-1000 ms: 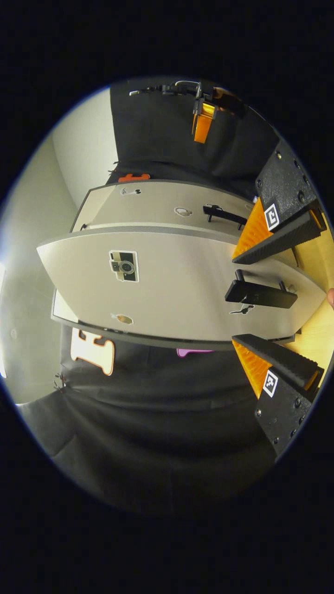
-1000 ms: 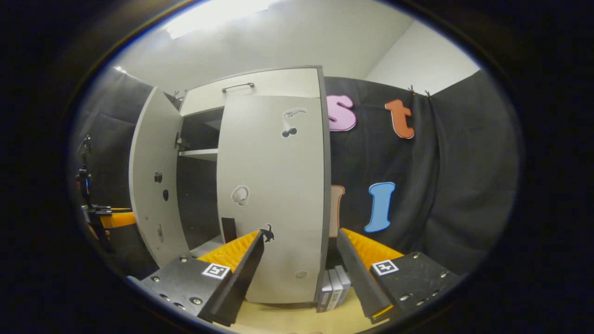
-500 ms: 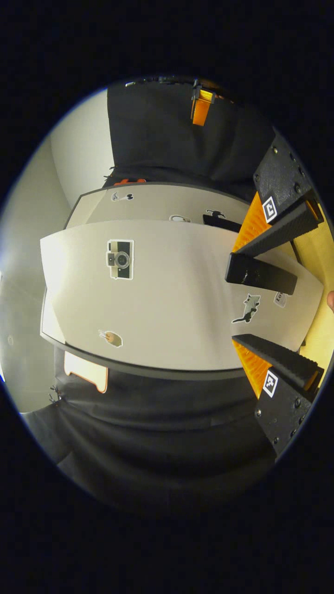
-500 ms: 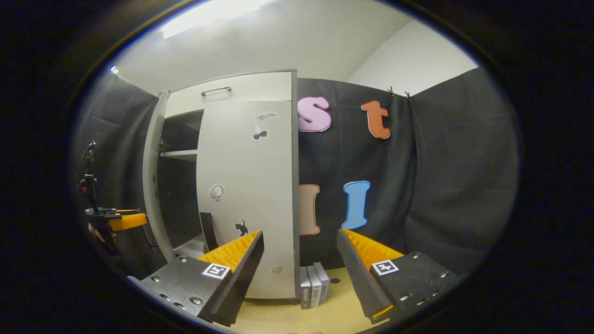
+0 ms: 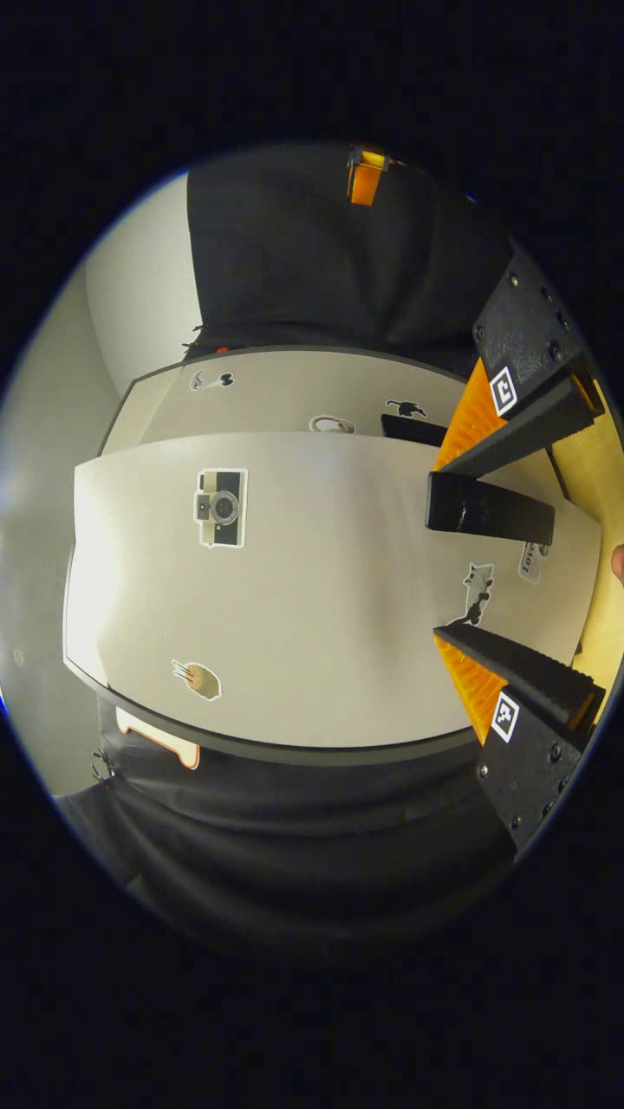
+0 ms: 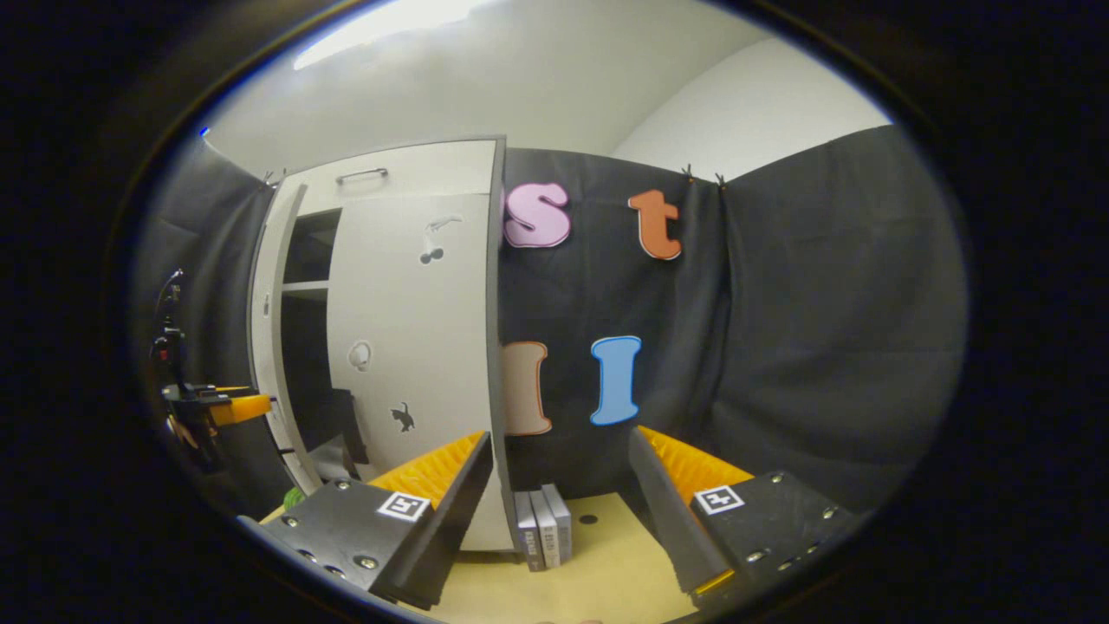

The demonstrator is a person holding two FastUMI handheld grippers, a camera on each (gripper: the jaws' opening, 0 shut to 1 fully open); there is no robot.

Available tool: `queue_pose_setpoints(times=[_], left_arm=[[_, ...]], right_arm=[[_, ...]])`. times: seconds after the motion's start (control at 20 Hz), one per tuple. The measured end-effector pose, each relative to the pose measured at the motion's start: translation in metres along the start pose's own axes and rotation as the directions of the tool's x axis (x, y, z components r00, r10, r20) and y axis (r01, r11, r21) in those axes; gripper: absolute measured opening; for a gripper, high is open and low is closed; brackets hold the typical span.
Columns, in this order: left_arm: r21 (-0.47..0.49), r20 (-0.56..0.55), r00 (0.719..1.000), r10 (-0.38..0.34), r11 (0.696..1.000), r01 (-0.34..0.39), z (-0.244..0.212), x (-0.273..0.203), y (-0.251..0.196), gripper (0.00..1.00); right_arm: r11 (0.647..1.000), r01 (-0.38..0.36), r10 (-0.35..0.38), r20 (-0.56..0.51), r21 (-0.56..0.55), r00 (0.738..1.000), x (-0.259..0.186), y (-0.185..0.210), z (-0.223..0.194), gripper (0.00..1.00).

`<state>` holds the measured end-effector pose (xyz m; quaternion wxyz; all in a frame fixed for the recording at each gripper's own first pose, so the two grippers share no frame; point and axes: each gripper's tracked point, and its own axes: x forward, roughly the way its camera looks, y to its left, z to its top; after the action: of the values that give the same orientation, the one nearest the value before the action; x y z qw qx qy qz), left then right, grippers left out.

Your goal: Grab one shoe with the right hand and put it into the shoe cabinet, grab the other shoe with the left hand and put it into the shoe cabinet; then close the right door with the right hand and the left door with the left hand.

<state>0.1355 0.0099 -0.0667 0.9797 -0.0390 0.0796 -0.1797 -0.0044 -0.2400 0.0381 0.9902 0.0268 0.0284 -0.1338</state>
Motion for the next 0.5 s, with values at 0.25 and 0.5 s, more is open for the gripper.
queue_pose_setpoints(times=[0.25, 0.5], left_arm=[[-0.019, -0.003, 1.0, -0.011, 1.0, 0.011, -0.001, 0.011, -0.007, 0.99], [-0.036, 0.0, 1.0, -0.013, 0.999, 0.013, -0.003, 0.023, -0.011, 0.99]], right_arm=[[0.999, 0.044, -0.044, 0.0, 0.0, 0.999, -0.007, -0.02, 0.0, 0.95], [0.997, 0.081, -0.081, -0.006, -0.007, 0.997, -0.011, -0.035, -0.001, 0.95]])
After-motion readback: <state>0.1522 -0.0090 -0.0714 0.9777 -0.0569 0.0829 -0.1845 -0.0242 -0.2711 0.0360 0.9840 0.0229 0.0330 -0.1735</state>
